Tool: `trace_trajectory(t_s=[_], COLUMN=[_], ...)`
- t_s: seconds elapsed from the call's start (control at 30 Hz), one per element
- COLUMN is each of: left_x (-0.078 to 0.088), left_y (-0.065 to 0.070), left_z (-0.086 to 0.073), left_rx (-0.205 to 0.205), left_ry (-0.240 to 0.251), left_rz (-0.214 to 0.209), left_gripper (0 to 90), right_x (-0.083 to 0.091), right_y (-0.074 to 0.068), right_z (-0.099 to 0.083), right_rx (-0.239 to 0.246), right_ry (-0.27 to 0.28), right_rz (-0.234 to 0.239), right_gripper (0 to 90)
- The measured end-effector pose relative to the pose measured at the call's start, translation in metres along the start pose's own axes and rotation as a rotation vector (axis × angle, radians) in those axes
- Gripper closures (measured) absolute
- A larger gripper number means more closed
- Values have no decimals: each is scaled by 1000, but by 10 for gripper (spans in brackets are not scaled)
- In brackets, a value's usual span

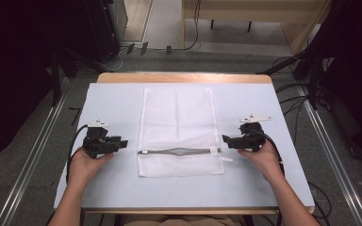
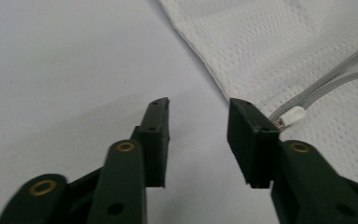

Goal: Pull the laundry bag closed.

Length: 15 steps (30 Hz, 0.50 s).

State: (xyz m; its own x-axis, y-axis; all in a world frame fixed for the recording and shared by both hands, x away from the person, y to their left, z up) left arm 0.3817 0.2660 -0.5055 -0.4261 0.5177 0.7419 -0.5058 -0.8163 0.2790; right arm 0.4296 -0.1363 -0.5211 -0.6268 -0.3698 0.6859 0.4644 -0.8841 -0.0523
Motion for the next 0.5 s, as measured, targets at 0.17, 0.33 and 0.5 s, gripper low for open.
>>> trace_trajectory(t_s=[0.17, 0.33, 0.5], left_x=[1, 1, 1], left_y=[0, 1, 12], left_z=[-1, 1, 9], left_rx=[50, 43, 60], left_ry=[-11, -4, 37], left_rz=[-22, -27, -103], left_gripper=[644, 558, 502], right_x=[0, 0, 1], right_y=[-3, -6, -6], right_z=[-1, -2, 0], right_rx=[5, 12, -1], right_ry=[-10, -12, 4], right_rz=[4, 15, 5], right_gripper=[135, 136, 134])
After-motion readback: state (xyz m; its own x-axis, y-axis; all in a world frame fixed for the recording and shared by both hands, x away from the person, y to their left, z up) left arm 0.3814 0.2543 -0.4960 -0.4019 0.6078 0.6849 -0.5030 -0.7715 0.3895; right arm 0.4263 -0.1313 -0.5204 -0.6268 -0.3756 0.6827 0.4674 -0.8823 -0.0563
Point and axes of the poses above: each handheld gripper's, and its own axes: x roughly backward along the jaws, z roughly out of its top, y roughly to its right, the point moved 10 cm from there along -x, roughly forward along the jaws, and after that the axes turned 4 degrees about -z, right-handed, at the moved point
